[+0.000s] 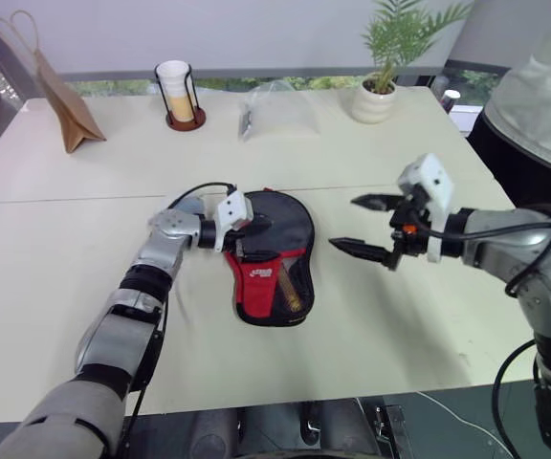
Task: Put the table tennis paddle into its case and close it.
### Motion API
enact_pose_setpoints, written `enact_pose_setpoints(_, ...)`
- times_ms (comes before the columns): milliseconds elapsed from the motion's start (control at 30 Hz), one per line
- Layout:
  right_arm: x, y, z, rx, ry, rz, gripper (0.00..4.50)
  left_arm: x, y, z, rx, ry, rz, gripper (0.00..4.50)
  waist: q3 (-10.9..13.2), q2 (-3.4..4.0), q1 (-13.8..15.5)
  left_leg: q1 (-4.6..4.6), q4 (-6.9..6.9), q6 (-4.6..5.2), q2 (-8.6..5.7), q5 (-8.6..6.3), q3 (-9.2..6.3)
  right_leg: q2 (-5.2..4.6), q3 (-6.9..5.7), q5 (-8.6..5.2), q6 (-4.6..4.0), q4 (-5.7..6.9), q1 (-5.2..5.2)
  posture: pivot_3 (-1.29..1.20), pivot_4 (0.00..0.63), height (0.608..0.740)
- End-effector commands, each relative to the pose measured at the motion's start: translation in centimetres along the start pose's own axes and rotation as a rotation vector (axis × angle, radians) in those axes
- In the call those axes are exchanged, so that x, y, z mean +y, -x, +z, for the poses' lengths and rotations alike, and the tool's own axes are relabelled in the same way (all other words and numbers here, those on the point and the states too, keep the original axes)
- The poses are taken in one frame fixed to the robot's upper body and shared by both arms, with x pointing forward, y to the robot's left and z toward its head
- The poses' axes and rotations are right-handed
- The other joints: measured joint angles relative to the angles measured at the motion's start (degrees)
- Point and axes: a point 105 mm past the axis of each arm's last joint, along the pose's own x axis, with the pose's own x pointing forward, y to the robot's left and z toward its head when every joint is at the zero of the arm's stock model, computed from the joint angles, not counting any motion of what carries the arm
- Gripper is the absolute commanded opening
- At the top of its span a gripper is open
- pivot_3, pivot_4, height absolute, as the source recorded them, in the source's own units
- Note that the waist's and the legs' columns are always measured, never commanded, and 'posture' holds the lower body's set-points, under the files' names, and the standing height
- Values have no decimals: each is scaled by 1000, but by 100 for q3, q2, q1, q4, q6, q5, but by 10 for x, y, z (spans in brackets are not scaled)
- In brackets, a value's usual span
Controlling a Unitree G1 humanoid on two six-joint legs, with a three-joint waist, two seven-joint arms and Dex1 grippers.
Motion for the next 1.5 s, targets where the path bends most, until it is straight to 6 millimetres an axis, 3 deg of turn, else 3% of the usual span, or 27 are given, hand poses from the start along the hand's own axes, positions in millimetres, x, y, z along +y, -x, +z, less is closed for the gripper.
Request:
enact_pose_setpoints(33, 15, 0, -11, 47, -204, 99, 4469, 16, 18, 42, -144, -26, 55, 4500, 1, -2, 1, 0, 0, 0, 0, 0, -1, 0, 0, 0, 0, 0, 0, 0, 150, 740)
enact_pose_setpoints(267, 23, -17, -38, 158, -540, 179, 4469, 10, 56, 78, -254, -8, 104, 4500, -2, 4, -33, 0, -1, 0, 1, 0, -4, 0, -2, 0, 0, 5, 0, 0, 150, 740)
enact_pose_setpoints(667, 37, -51, -60, 224, -756, 249, 4469, 0, 102, 78, -220, 15, 273, 4500, -2, 4, -20, 0, -2, 0, 0, 0, -4, 1, -2, 1, 1, 5, 1, 0, 150, 740)
enact_pose_setpoints(967, 48, -66, -71, 283, -787, 288, 4469, -5, 111, 81, -217, 11, 315, 4500, -2, 4, -128, 7, -5, 0, 2, 0, -6, 4, -2, 0, 0, 5, 5, 0, 150, 740)
enact_pose_setpoints(1333, 65, -85, -67, 287, -780, 362, 4469, -7, 117, 82, -216, 12, 341, 4500, -5, 2, -172, 13, -10, 0, 7, 0, -7, 11, -2, 0, -1, 5, 6, 0, 150, 740)
enact_pose_setpoints(1500, 67, -88, -69, 294, -788, 373, 4469, -21, 119, 77, -177, 11, 269, 4500, -6, 3, -191, 15, -13, 0, 9, 0, -7, 13, -2, -1, -2, 4, 6, 0, 150, 740)
